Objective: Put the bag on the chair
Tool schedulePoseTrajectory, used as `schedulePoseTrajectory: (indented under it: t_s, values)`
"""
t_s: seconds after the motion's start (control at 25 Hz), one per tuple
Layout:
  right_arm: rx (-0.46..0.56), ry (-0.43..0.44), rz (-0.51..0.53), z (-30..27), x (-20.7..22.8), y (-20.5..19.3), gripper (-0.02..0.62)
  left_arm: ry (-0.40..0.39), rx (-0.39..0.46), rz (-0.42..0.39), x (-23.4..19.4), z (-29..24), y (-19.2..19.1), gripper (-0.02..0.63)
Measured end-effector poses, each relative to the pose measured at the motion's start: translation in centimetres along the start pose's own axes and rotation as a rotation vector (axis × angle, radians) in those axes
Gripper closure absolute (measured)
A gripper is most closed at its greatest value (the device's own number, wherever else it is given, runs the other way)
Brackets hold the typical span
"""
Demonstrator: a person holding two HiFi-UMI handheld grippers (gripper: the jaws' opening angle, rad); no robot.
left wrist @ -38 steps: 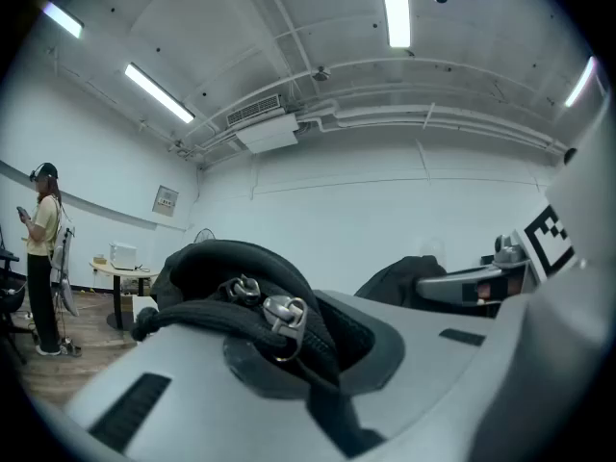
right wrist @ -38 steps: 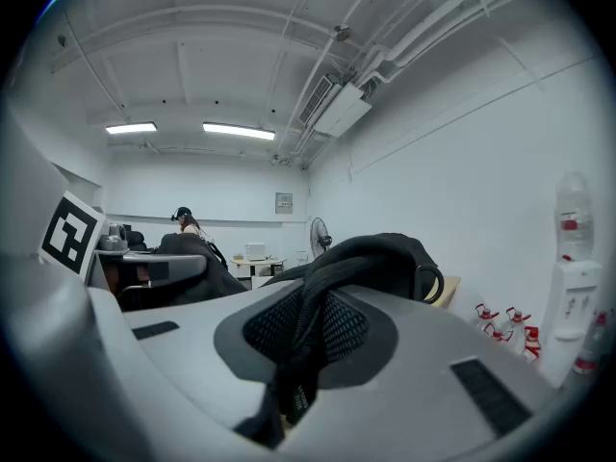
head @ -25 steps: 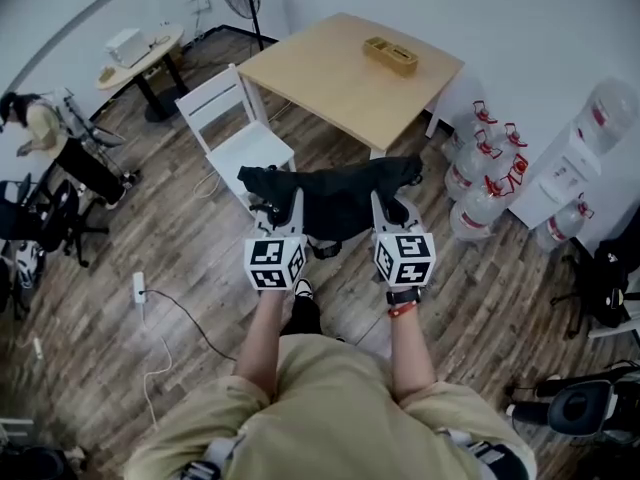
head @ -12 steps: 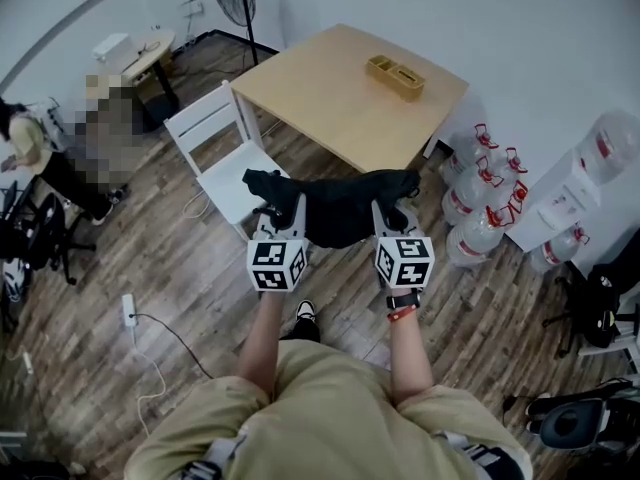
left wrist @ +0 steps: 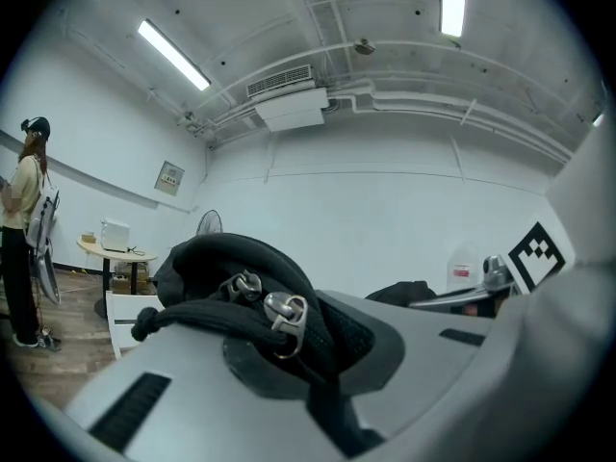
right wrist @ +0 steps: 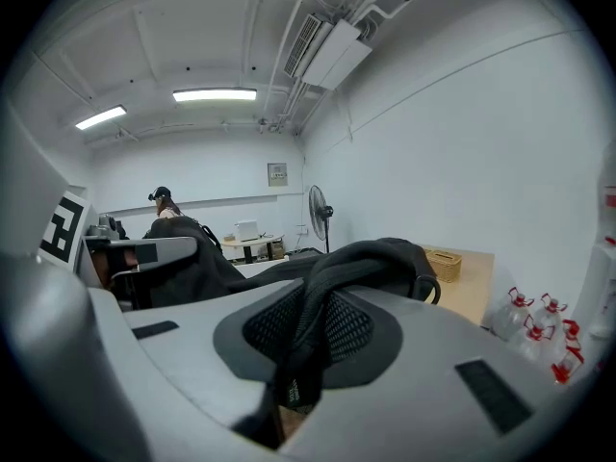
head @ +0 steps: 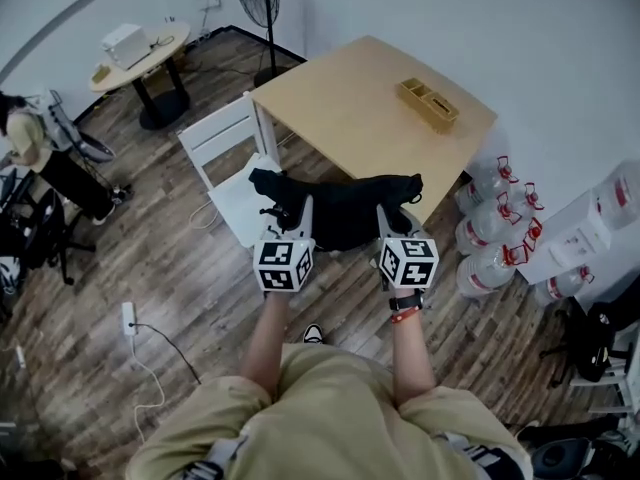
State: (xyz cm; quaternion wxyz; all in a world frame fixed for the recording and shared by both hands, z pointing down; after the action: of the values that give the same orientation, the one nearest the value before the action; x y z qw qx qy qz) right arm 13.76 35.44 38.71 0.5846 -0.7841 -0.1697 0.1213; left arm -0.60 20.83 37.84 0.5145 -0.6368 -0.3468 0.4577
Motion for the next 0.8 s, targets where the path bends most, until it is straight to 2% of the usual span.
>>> schedulePoseTrajectory:
  t_s: [0.36, 0.8]
  values:
    - [-0.06, 0.113, 0.031, -11.0, -3.8, 1.4, 0.541, 0.123, -0.002, 0.057, -9.6, -2.8, 0.1, 0.578]
    - [-0.106, 0.357, 0.097, -25.3, -9.8, 2.2, 0.541, 0.388, 0.027, 0.102, -20.9, -4.3, -0.5, 0.578]
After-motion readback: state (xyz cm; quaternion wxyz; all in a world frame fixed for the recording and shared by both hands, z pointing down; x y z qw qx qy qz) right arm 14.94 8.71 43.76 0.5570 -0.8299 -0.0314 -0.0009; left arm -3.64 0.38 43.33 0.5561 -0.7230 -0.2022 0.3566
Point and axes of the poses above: the fingertips, and each gripper's own axes: z backward along the fingers, x to its right, y out of its top, the point moved 5 cm from there along z, backward along the fingers, and after that the axes turned 3 degrees about z, right-handed, at the moved point
